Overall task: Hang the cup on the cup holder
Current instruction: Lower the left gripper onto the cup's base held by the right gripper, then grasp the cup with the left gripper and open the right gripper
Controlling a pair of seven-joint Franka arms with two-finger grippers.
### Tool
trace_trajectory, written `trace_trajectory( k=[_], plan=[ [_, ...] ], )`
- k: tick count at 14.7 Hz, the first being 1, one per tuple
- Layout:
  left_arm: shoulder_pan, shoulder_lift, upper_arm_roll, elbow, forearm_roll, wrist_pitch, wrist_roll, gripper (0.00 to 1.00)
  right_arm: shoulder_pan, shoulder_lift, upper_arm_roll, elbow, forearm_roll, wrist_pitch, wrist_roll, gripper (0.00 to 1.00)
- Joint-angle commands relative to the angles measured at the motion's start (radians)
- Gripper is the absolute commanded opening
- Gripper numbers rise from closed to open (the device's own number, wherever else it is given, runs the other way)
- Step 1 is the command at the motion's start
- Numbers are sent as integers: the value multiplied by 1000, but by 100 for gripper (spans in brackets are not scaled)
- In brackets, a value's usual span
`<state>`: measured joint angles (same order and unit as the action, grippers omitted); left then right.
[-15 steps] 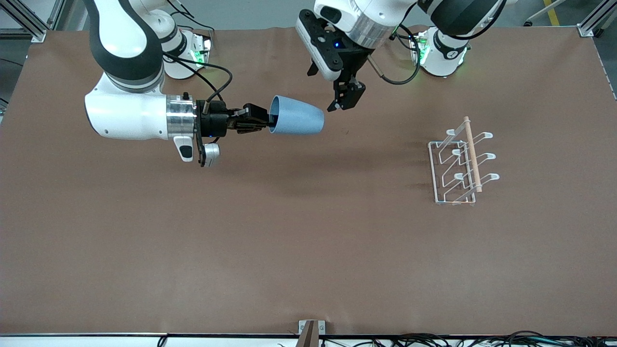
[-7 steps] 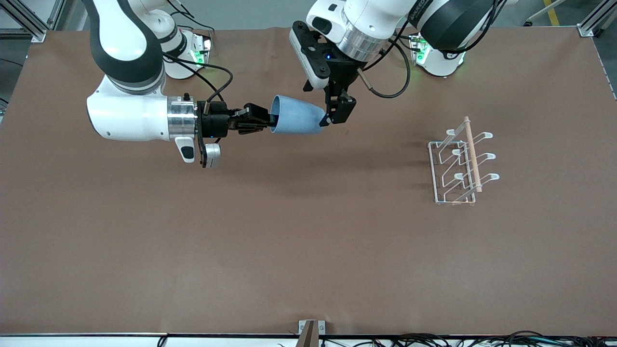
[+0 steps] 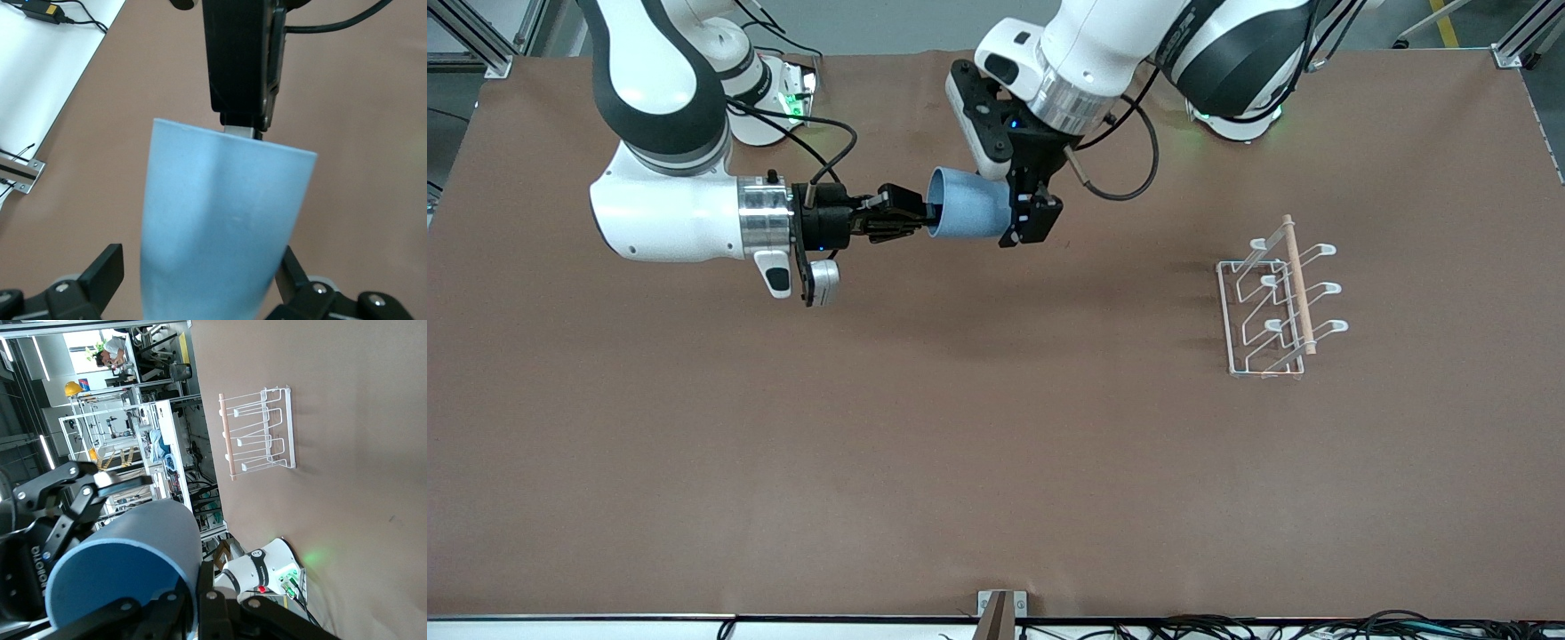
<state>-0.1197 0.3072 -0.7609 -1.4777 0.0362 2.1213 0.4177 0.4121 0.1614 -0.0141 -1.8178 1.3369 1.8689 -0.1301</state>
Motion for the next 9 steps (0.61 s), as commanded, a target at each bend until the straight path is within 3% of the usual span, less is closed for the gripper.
trace_trajectory(
  k=[1, 4, 7, 9],
  plan=[
    [-8, 38, -5, 17, 22, 22, 29, 99, -3, -11, -4, -11, 31, -16, -20, 0],
    [-8, 46, -5, 17, 22, 40, 59, 86, -3, -11, -4, -11, 31, -17, -20, 0],
    [-8, 46, -3, 17, 25, 40, 66, 55, -3, -11, -6, -12, 31, -19, -22, 0],
    [-6, 46, -3, 19, 60, 40, 66, 43, -4, -13, -6, -12, 31, -33, -23, 0]
  ],
)
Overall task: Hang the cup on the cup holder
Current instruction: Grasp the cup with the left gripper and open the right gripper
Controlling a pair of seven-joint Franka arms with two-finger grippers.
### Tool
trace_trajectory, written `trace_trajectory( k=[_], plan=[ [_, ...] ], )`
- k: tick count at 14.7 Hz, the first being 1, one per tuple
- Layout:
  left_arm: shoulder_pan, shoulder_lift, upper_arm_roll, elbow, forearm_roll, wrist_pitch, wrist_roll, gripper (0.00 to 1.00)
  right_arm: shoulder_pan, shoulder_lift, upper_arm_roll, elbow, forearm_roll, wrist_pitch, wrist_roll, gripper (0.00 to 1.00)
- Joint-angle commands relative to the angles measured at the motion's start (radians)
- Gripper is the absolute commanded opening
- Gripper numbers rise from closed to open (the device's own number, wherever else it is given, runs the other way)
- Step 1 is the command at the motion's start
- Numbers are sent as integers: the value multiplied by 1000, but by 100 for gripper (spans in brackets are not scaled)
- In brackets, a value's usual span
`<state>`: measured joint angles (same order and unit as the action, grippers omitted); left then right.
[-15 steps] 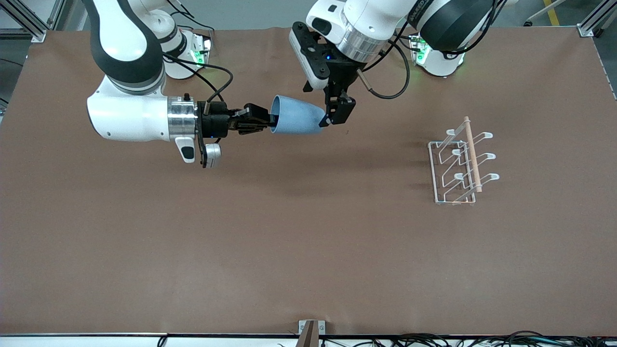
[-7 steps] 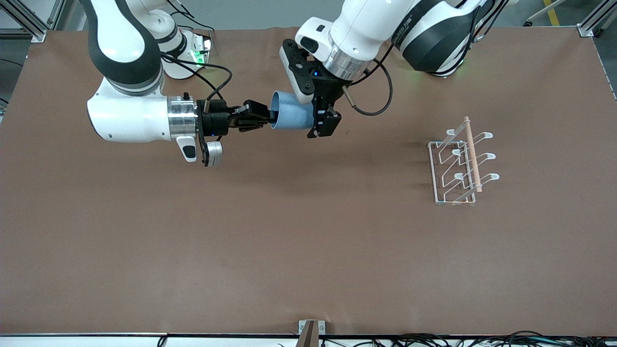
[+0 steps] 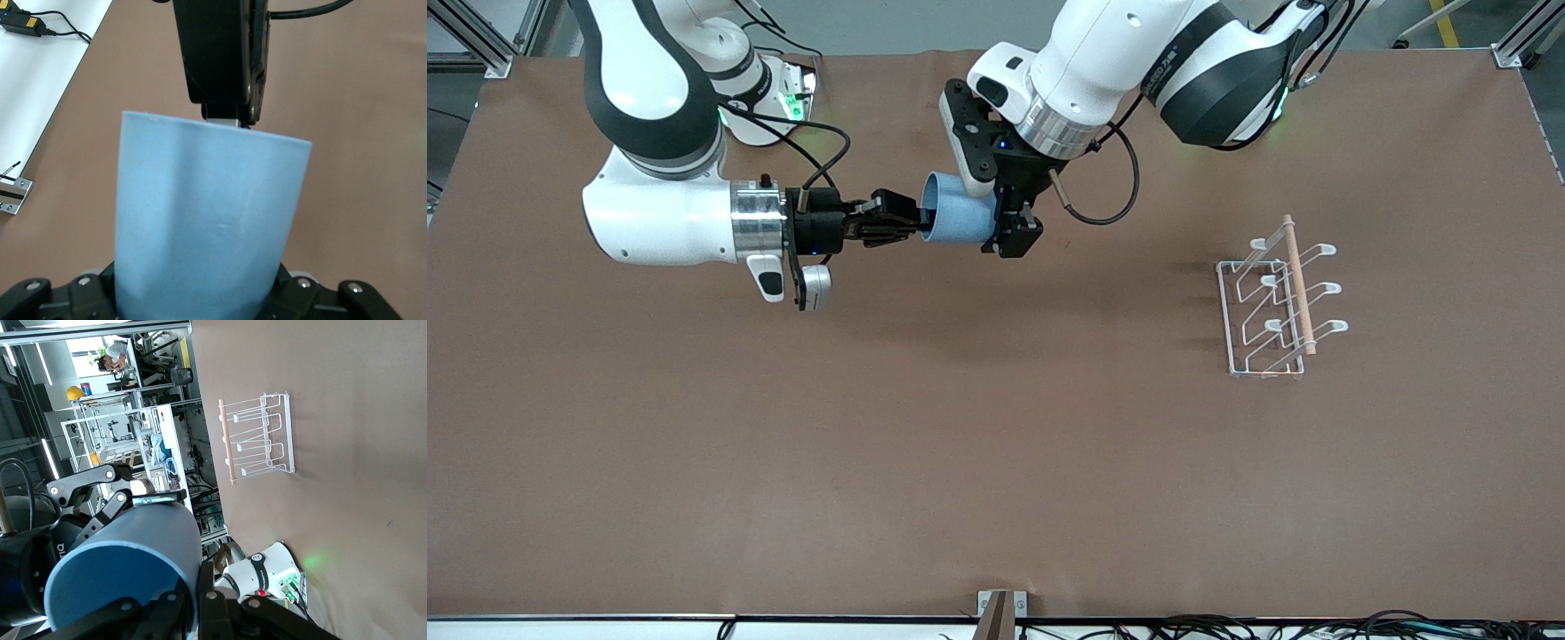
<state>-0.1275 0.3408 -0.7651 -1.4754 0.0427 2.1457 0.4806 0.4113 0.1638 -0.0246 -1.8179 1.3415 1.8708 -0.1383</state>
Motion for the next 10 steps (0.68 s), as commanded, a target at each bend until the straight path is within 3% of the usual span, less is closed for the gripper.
trace_trajectory(
  k=[1, 3, 4, 5, 10],
  plan=[
    [2, 12, 1, 15, 78, 16, 7, 41, -3, -14, 5, -12, 27, -36, -15, 0],
    [9, 12, 4, 15, 103, 13, 42, 40, -3, -13, 5, -12, 27, -35, -15, 2],
    [14, 12, 4, 15, 105, 10, 56, 40, -3, -13, 5, -12, 27, -36, 2, 12],
    [17, 11, 6, 15, 105, 3, 70, 40, -5, -15, 3, -12, 25, -36, 9, 99],
    [25, 7, 10, 14, 105, -35, 84, 40, -6, -15, -3, -8, 11, -27, 3, 100]
  ],
)
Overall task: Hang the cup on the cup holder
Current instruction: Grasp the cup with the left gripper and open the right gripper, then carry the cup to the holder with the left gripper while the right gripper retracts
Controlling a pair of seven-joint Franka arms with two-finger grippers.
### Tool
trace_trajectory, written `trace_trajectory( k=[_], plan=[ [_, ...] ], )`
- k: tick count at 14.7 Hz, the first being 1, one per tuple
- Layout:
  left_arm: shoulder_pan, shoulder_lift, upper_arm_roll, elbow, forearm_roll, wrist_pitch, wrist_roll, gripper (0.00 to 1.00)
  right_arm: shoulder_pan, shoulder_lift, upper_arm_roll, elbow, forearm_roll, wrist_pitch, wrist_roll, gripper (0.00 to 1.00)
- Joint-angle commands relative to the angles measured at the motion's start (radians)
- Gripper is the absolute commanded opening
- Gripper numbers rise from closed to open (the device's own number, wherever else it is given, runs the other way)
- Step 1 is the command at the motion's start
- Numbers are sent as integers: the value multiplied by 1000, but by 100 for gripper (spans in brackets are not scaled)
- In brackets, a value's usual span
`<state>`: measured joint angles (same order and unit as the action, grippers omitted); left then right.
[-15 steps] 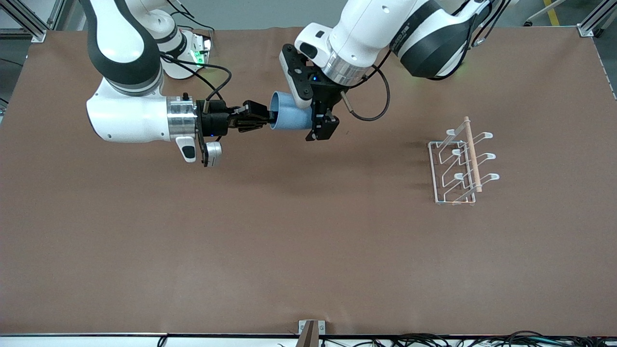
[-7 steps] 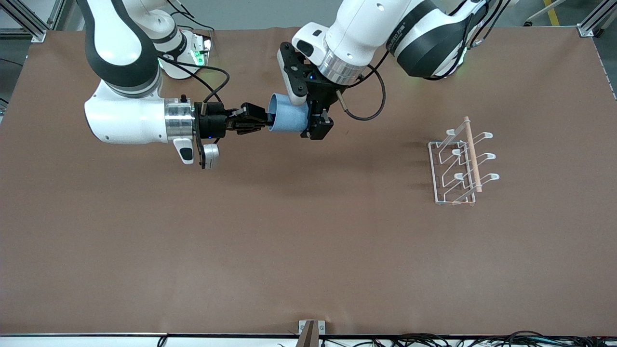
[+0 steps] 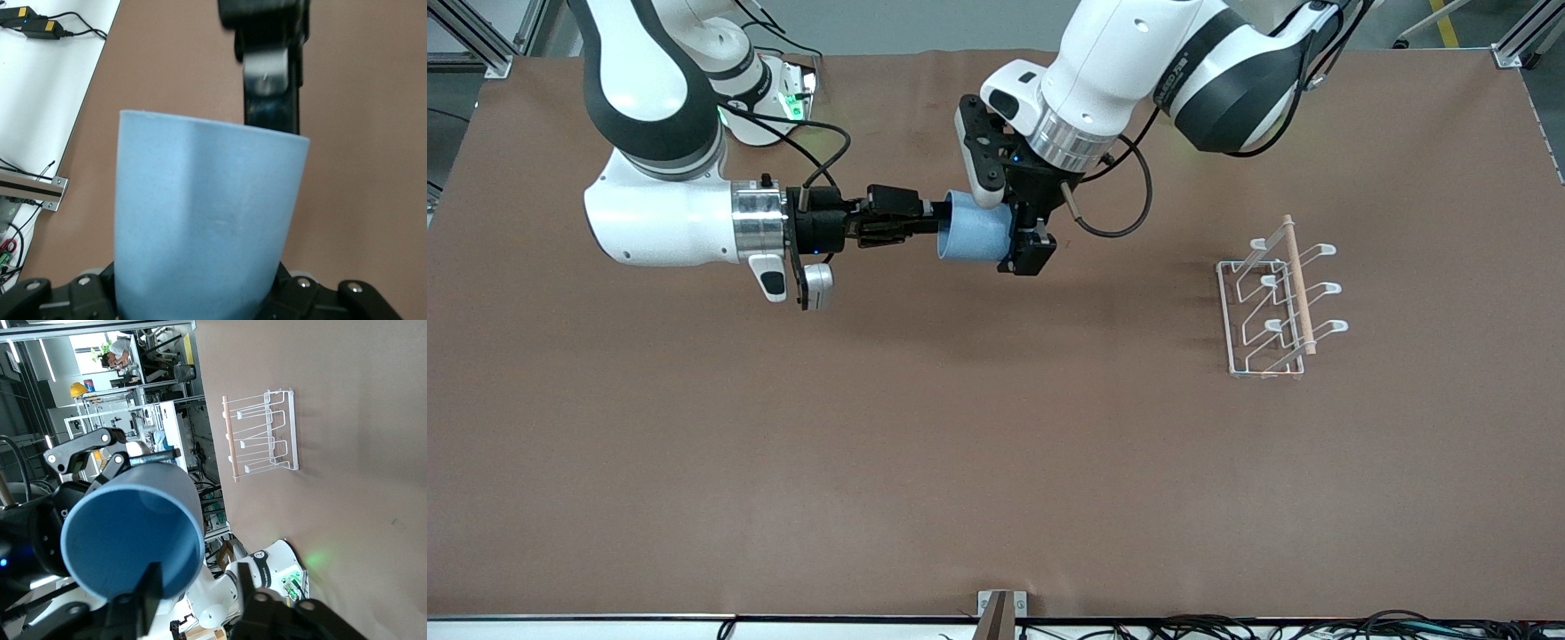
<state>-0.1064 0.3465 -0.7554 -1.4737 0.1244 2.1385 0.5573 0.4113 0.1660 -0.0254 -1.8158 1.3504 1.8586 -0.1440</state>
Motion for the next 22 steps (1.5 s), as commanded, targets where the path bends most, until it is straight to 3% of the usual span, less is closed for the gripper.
trace_trajectory(
  k=[1, 4, 7, 10, 14, 16, 22],
  plan=[
    [7, -1, 10, 13, 24, -57, 7, 40, -12, -19, -4, -11, -5, -15, 8, 100],
    [43, -4, 30, 13, 24, -155, 24, 40, -77, -19, -4, -14, -175, -7, 12, 100],
    [65, -9, 36, 15, 35, -257, 59, 40, -124, -58, -13, -46, -518, 100, 12, 100],
    [103, 0, 38, 12, 95, -356, 163, 41, -251, -75, -11, -48, -803, 94, -11, 100],
    [126, 40, 50, 10, 243, -474, 202, 41, -402, -105, -13, -46, -1040, 33, -58, 100],
    [129, 60, 71, 9, 319, -512, 231, 41, -448, -111, -11, -43, -1216, 33, -116, 100],
    [117, 65, 79, -39, 599, -726, 243, 40, -511, -95, -11, 117, -1372, -10, -213, 100]
  ],
)
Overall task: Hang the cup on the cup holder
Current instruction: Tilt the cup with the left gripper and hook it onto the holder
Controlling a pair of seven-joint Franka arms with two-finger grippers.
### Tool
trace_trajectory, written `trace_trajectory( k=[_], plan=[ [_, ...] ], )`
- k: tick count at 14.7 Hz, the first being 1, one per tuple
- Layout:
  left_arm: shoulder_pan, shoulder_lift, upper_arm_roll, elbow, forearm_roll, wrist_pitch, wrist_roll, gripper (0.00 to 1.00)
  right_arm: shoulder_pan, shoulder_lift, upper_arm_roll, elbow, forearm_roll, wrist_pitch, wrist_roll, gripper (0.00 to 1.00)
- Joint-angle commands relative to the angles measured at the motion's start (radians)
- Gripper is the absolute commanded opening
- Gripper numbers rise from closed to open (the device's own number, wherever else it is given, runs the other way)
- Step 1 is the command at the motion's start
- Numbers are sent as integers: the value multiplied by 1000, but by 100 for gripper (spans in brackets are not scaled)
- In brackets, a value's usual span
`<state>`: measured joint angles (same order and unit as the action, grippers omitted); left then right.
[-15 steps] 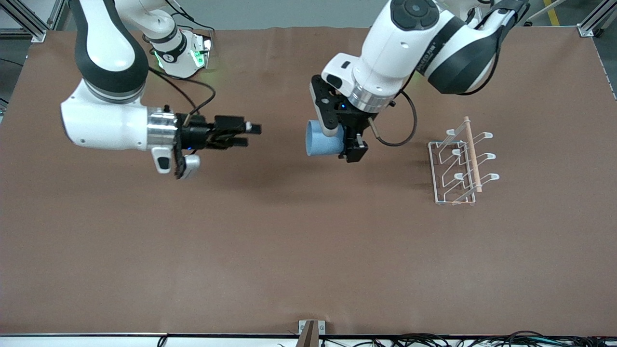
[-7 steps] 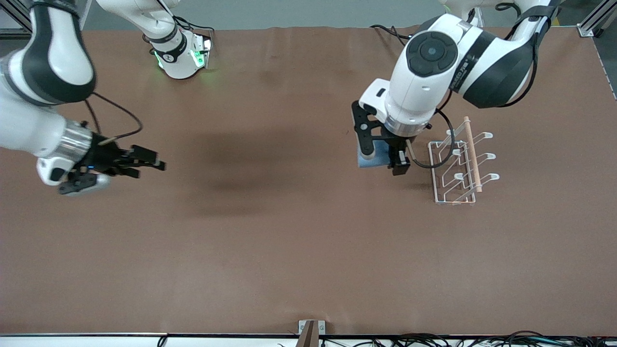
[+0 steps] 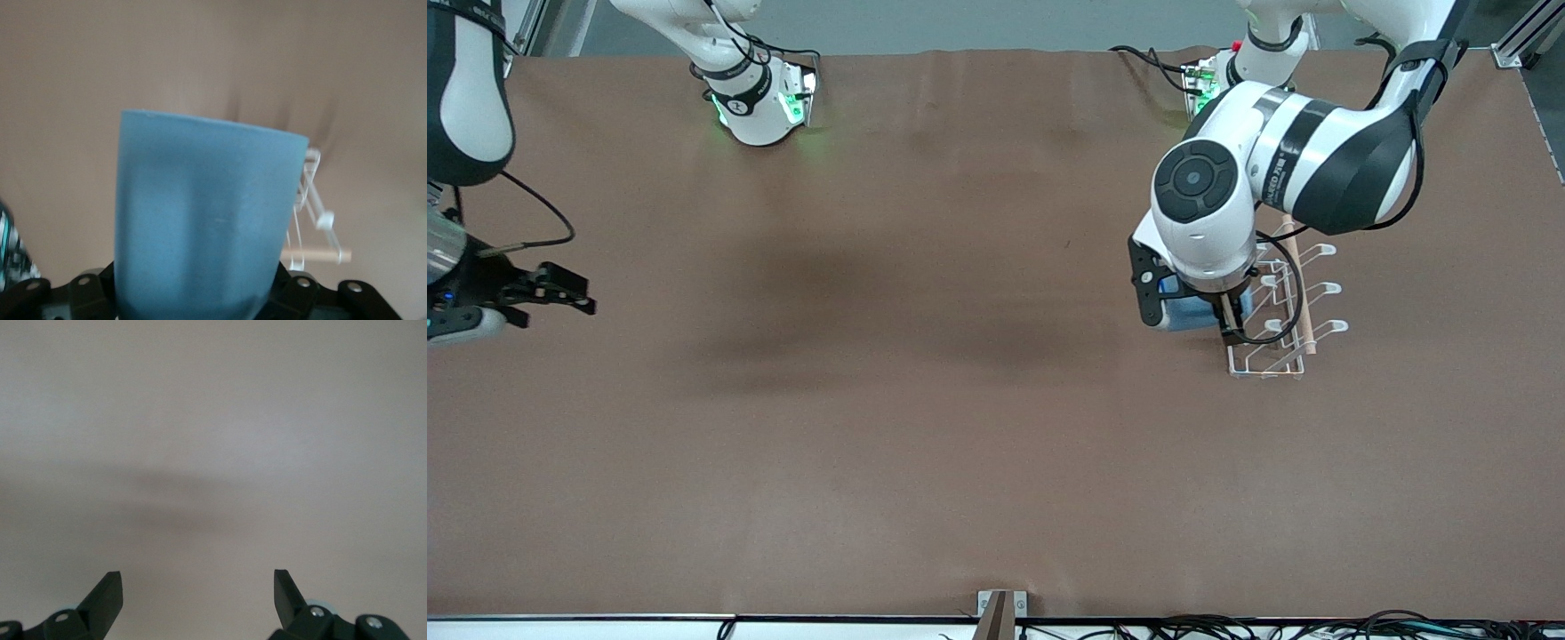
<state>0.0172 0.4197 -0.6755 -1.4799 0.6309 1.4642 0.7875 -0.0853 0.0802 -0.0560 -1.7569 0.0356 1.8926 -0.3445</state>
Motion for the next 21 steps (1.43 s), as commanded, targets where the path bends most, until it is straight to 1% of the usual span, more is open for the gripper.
trace_trajectory(
  k=[1, 3, 4, 6, 7, 10, 12, 13, 15, 17, 21],
  plan=[
    [-6, -4, -3, -74, 158, -61, 12, 40, -16, -2, 19, 112, -60, -100, -10, 100],
    [-5, -6, -3, -150, 243, -82, 3, 40, -16, 27, 19, 190, -50, -177, -4, 100],
    [-2, -6, -1, -173, 271, -91, 4, 40, -11, 27, 19, 192, -48, -193, 11, 100],
    [6, -6, -1, -215, 331, -143, 3, 40, -8, 24, 21, 186, -48, -222, 157, 100],
    [6, -4, -1, -236, 367, -162, 3, 40, -7, 21, 21, 185, -48, -219, 198, 100],
    [6, -1, -1, -296, 453, -212, -33, 38, -7, 6, 21, 183, -46, -205, 216, 100],
    [4, 20, 1, -309, 470, -217, -60, 38, -7, -31, 21, 156, -46, -205, 216, 100],
    [3, 39, 2, -310, 501, -235, -79, 38, -8, -51, 21, 139, -46, -205, 217, 100],
    [-11, 73, 2, -310, 536, -313, -175, 37, -8, -86, 21, 106, -46, -208, 219, 100],
    [-11, 102, 2, -304, 559, -335, -234, 37, -2, -92, 22, 100, -46, -207, 242, 100],
    [-20, 143, 2, -295, 610, -335, -280, 37, 9, -83, 28, 102, -45, -204, 246, 100]
  ],
)
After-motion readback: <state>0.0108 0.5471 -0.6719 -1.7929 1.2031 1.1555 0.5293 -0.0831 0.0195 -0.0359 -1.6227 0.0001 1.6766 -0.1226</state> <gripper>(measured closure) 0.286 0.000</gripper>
